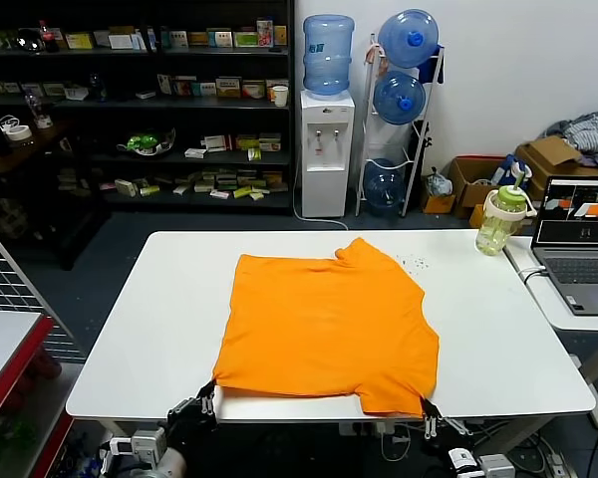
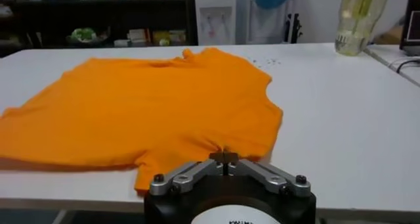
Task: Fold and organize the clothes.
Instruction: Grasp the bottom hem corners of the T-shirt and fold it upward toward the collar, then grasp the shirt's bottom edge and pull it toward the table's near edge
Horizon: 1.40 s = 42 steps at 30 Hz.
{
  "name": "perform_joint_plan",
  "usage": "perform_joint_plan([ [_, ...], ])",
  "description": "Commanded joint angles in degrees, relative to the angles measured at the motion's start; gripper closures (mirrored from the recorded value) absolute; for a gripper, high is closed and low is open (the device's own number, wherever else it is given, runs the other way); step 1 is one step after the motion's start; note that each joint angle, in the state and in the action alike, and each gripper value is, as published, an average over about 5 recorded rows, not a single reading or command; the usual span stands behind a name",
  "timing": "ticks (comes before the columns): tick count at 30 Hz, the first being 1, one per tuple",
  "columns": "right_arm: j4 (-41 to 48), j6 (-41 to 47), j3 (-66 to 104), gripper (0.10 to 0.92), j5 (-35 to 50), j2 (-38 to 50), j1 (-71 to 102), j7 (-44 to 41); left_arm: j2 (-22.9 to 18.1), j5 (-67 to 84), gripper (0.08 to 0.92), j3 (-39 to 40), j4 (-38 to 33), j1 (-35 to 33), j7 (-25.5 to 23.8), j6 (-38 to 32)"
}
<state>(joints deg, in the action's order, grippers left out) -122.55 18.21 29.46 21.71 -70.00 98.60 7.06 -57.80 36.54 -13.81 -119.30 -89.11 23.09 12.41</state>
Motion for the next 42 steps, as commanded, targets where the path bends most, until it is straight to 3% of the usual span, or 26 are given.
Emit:
perform_joint_plan([
  [1,3.49,0.18,-0.69,0.901,5.66,2.94,-12.67,2.01,-0.25,0.64,0.91,1.32,6.49,13.65,-4.09,-3.77],
  [14,16.5,3.07,-7.14,0.901,17.34,13.99,-33.34,4.65,1.5,2.81,0.91,9.48,18.3,30.67,-2.86,-2.8],
  [25,26.31,4.31,-17.32,0.885,19.91,14.0,-44.4,4.61,-0.23,2.8,0.91,11.61,23.05,34.04,0.55,1.47],
  [30,27.77,4.38,-17.65,0.758,19.38,12.82,-45.54,4.01,0.12,3.07,0.852,11.12,22.18,33.24,-0.29,1.8],
  [42,23.96,1.97,-9.83,0.42,12.82,16.51,-32.36,-2.37,1.8,3.06,0.506,8.21,15.05,18.93,-0.24,1.64],
])
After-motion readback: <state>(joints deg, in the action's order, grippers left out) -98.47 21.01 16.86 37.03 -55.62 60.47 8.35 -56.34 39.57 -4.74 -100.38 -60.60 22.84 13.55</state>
